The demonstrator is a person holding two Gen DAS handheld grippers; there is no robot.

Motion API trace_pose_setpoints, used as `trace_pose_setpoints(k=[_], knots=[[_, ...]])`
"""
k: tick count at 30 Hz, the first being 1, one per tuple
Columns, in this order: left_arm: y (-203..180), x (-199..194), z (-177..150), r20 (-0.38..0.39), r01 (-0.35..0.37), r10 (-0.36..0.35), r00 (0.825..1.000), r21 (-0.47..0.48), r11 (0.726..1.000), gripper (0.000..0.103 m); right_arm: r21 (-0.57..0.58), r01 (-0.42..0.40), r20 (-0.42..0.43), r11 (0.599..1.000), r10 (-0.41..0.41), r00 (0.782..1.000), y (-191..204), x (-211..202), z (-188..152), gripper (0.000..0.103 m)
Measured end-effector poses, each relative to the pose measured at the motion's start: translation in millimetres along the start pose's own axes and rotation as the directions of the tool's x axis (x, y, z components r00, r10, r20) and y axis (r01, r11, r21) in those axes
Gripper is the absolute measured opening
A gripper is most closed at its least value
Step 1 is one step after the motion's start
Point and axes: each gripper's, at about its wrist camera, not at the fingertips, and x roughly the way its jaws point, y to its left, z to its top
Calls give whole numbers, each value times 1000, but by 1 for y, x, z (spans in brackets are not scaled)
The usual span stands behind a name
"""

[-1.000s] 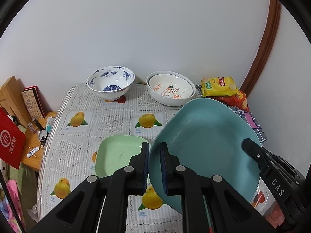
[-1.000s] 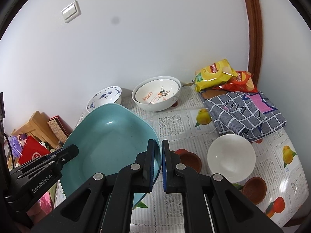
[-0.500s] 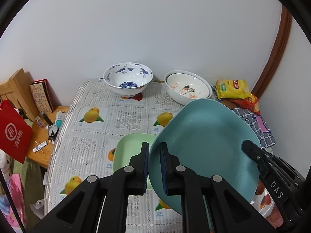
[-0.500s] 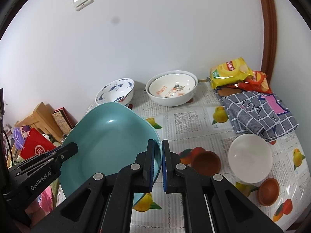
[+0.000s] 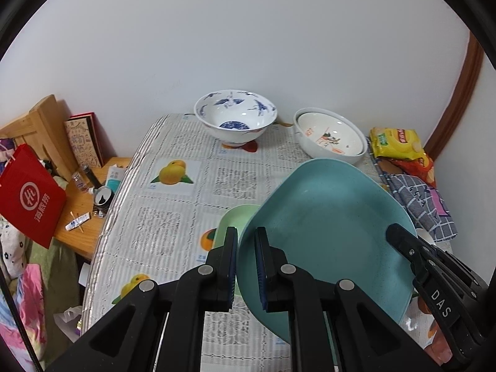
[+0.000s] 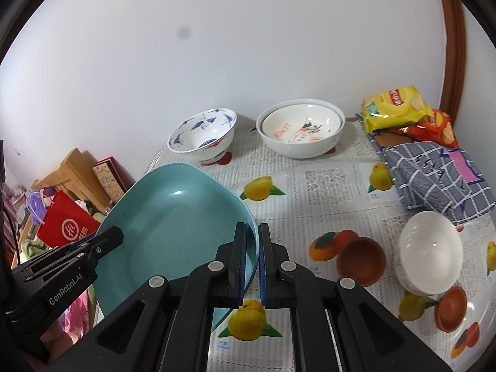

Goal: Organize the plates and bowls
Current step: 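Lower the held teal-blue plate onto the green plate stack with both grippers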

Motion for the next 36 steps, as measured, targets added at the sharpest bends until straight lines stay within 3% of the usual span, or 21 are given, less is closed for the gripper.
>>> trace_pose_setpoints(k=[13, 36], knots=[[19, 22, 1, -23, -24, 24, 999, -31, 999, 11, -26, -16, -28, 1000, 15, 999, 15, 30, 1, 7], [37, 93, -6, -140, -33, 23, 990, -68, 997, 11, -31, -40, -134, 999, 35, 990, 13, 108, -5, 7]])
